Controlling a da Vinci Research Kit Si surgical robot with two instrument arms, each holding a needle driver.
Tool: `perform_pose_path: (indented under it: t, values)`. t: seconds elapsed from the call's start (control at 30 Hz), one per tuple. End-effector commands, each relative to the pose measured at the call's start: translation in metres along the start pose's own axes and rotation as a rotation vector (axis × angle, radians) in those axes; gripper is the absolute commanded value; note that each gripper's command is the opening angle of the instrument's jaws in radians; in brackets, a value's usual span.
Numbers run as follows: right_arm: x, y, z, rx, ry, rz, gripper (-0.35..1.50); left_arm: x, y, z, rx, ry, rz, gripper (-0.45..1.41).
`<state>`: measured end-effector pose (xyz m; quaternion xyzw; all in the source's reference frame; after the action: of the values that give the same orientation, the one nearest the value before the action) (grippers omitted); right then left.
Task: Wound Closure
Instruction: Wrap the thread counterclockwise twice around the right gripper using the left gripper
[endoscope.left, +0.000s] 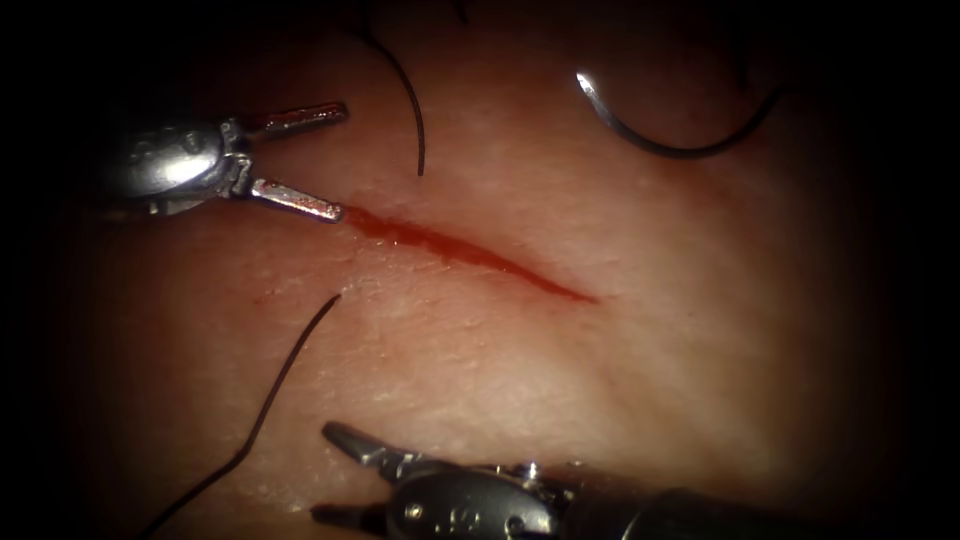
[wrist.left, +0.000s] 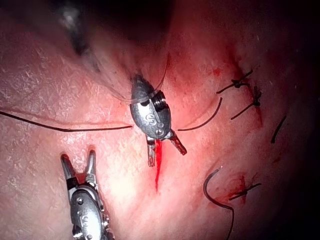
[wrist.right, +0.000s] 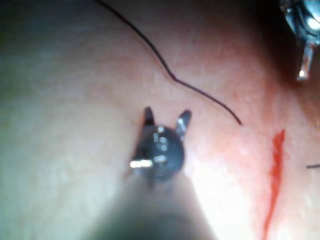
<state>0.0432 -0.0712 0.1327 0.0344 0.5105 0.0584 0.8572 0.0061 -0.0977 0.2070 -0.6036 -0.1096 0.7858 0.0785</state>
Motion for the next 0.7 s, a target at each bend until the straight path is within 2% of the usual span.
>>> perform_pose_path:
  t: [0.03,0.07,0.1,0.2,0.3,0.43,0.57,0.7]
  values:
    - [-0.0003,-0.0001,0.0005,-0.002,0.002,0.002,1.28,-0.0012,0.0013,0.0007,-0.013,-0.024,0.017,0.64]
    - [-0.0003,0.0,0.0003,-0.004,0.001,0.004,1.28,-0.0024,0.0032,0.0005,-0.035,-0.08,-0.04,0.64]
    - [-0.0003,0.0,0.0003,-0.004,0.001,0.004,1.28,-0.0024,0.0032,0.0005,-0.035,-0.08,-0.04,0.64]
    - [-0.0004,0.0002,0.0,-0.01,0.001,0.005,1.28,-0.0035,0.0058,0.0002,-0.059,-0.158,-0.102,0.64]
    - [-0.0004,0.0003,-0.0002,-0.01,0.001,0.007,1.28,-0.0039,0.0082,-0.0004,-0.098,-0.216,-0.094,0.64]
    - [-0.0005,0.0004,-0.0005,-0.012,-0.001,0.008,1.28,-0.0036,0.0106,-0.002,-0.14,-0.27,-0.083,0.64]
    - [-0.0005,0.0005,-0.0006,-0.014,-0.002,0.01,1.28,-0.0027,0.0128,-0.0041,-0.154,-0.302,-0.154,0.64]
    - [-0.0006,0.0006,-0.0006,-0.015,-0.003,0.01,1.28,-0.0017,0.0154,-0.0066,-0.21,-0.346,-0.115,0.64]
